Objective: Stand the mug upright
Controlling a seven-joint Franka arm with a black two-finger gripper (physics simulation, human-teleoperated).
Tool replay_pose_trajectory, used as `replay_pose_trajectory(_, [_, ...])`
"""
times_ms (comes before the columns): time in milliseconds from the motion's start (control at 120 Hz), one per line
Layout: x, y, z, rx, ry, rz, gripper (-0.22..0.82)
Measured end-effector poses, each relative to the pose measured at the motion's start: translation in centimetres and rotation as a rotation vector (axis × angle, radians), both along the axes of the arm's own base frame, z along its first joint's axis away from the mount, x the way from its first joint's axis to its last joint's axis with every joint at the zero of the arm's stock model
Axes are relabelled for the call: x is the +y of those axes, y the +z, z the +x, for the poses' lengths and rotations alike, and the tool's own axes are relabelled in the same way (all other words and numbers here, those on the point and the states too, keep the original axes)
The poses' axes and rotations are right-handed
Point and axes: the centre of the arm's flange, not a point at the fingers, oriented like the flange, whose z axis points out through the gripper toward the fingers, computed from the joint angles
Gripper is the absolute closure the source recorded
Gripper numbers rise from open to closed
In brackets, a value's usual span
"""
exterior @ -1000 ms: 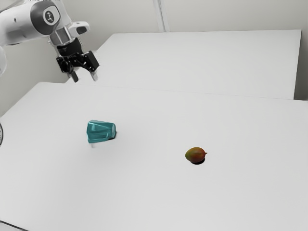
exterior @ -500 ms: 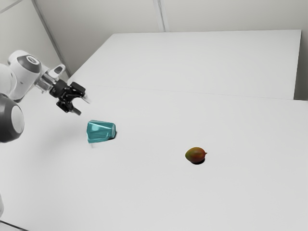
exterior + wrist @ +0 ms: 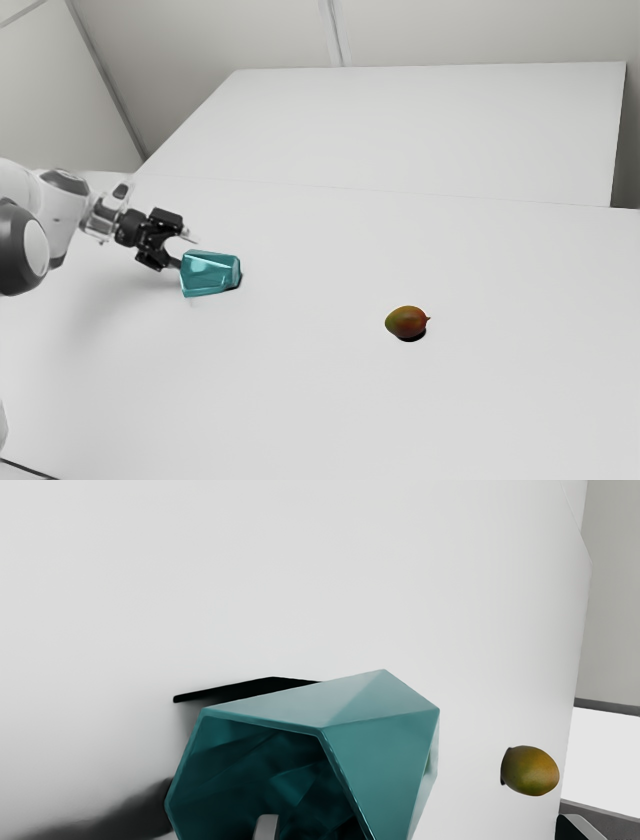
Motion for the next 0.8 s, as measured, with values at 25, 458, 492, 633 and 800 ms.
replay_pose_trajectory(25, [-0.2, -0.1, 0.0, -0.007, -0.002, -0.006, 0.00])
replay_pose_trajectory(458, [-1.5, -0.1, 0.5, -0.100, -0.048, -0.035, 0.58])
replay_pose_trajectory(492, [-1.6, 0.0, 0.5, -0.106, -0.052, -0.034, 0.62])
replay_pose_trajectory(633, [-2.3, 0.5, 0.7, -0.123, -0.080, -0.043, 0.71])
replay_pose_trajectory(800, [-3.1, 2.0, 0.8, -0.151, -0.112, -0.049, 0.75])
